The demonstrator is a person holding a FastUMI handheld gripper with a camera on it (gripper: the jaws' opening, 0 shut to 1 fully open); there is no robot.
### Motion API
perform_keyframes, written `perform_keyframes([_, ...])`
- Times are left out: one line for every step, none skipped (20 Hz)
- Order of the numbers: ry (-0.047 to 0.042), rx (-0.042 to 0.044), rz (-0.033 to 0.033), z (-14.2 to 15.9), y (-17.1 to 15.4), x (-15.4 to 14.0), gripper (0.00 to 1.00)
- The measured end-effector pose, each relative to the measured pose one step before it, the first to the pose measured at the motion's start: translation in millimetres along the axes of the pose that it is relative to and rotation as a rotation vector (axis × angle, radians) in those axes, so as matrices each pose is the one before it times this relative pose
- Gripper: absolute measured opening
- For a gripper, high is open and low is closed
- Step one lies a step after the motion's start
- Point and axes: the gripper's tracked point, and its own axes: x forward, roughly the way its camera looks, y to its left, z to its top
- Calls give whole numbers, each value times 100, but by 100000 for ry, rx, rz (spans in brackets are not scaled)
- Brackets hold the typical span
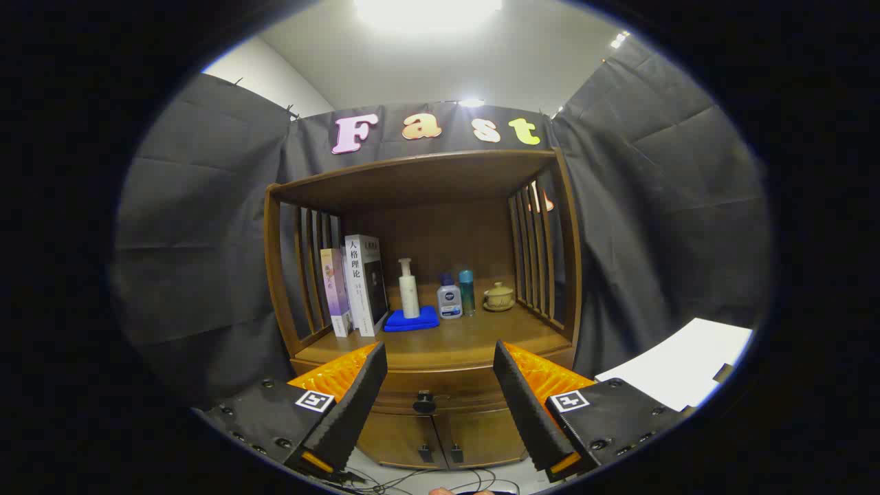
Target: Pull open the drawer, take out the items inside it, and place them on the countertop above the cabinet.
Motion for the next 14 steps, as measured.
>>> perform_keyframes([1031, 298, 284, -375, 68, 91, 98])
perform_keyframes([572, 136, 13, -271, -51, 42, 98])
perform_keyframes([-82, 18, 42, -135, -3, 61, 98])
perform_keyframes([126, -141, 14, 36, 31, 7, 98])
perform_keyframes([80, -205, 58, -374, 53, 55, 98])
perform_keyframes([-31, -238, 52, -76, 62, 162, 98])
perform_keyframes([-145, -189, -190, 21, -67, 52, 98])
perform_keyframes([-148, -138, -53, -170, 20, 59, 98])
perform_keyframes([14, -96, -13, -85, 21, 60, 98])
perform_keyframes([208, -152, 61, -159, 34, 69, 98])
perform_keyframes([463, -229, 158, -308, 49, 61, 98])
perform_keyframes([323, -150, 105, -104, 12, 106, 98])
perform_keyframes([126, -121, 54, -66, 39, 3, 98])
perform_keyframes([-157, -167, 21, -143, 93, 47, 98])
